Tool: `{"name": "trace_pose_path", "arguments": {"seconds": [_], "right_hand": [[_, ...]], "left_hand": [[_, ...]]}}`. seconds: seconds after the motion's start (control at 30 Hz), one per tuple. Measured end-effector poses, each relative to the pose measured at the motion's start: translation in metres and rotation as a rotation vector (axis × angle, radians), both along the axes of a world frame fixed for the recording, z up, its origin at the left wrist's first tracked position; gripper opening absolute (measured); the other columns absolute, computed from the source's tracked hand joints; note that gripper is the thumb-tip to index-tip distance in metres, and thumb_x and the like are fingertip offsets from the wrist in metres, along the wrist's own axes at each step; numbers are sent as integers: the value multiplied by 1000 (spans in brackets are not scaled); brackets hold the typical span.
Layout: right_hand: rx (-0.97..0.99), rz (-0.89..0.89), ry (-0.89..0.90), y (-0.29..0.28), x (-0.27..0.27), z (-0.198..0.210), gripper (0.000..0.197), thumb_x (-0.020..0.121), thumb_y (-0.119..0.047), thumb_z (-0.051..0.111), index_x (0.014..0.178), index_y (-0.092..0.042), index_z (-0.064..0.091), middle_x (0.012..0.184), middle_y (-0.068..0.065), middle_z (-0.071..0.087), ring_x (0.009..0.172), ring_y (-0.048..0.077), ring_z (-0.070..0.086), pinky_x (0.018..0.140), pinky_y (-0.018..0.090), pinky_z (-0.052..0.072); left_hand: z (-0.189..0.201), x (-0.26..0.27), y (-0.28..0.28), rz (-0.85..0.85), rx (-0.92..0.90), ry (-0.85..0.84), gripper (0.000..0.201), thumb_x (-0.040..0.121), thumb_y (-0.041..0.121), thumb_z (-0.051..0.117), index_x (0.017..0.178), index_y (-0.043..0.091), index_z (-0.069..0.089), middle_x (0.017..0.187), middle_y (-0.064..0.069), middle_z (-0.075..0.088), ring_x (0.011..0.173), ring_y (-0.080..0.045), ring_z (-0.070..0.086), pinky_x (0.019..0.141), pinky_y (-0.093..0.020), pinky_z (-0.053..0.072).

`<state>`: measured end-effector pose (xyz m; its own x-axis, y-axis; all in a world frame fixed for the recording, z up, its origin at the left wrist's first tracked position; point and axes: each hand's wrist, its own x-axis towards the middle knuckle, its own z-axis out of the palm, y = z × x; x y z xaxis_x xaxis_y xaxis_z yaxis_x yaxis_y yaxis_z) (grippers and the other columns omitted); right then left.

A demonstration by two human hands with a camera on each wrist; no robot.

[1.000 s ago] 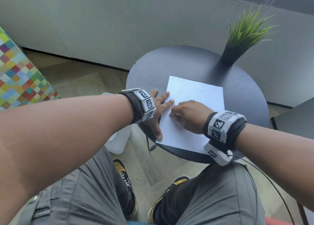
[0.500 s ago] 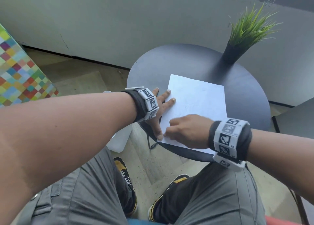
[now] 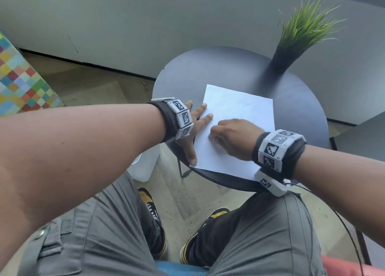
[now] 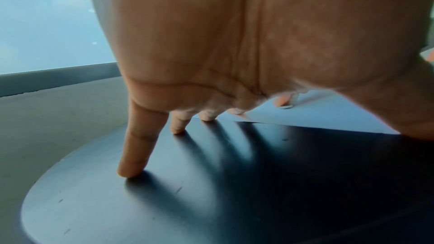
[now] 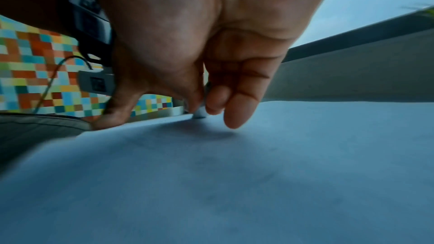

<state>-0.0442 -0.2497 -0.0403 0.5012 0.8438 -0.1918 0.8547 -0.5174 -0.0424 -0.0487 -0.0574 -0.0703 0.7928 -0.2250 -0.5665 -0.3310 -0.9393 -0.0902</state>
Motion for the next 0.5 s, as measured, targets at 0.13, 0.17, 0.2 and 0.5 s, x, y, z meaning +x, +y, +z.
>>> {"name": "trace_pose_path", "arguments": {"seconds": [0.13, 0.17, 0.2, 0.5], "right_hand": [[-90, 239, 172, 1, -31, 2, 19, 97, -24, 47, 110, -21, 60, 92, 1, 55, 73, 17, 44, 65, 35, 45], [-103, 226, 149, 2, -24, 4, 22, 97, -26, 46, 114, -24, 60, 95, 0, 57, 76, 17, 47, 67, 35, 47], [-83, 161, 102, 3, -13, 4, 25, 98, -28, 43, 116, -26, 59, 98, -1, 58, 81, 18, 53, 72, 36, 49], [-101, 146, 144, 5, -22, 4, 24, 98, -29, 43, 115, -25, 59, 98, 0, 57, 87, 21, 54, 74, 35, 46]], "left_hand": [[0, 0, -1, 12, 7, 4, 161, 35, 96, 64, 152, 32, -27, 162, -2, -30, 149, -46, -13, 120, -63, 10], [0, 0, -1, 9, 8, 6, 162, 34, 96, 64, 152, 32, -26, 162, -2, -30, 149, -46, -13, 120, -63, 10], [1, 0, -1, 4, 7, 4, 162, 34, 96, 63, 153, 32, -26, 163, -2, -29, 149, -46, -13, 119, -63, 11], [2, -1, 0, 9, 4, 21, 163, 27, 99, 56, 151, 34, -27, 162, -1, -31, 149, -45, -16, 119, -64, 9]]}}
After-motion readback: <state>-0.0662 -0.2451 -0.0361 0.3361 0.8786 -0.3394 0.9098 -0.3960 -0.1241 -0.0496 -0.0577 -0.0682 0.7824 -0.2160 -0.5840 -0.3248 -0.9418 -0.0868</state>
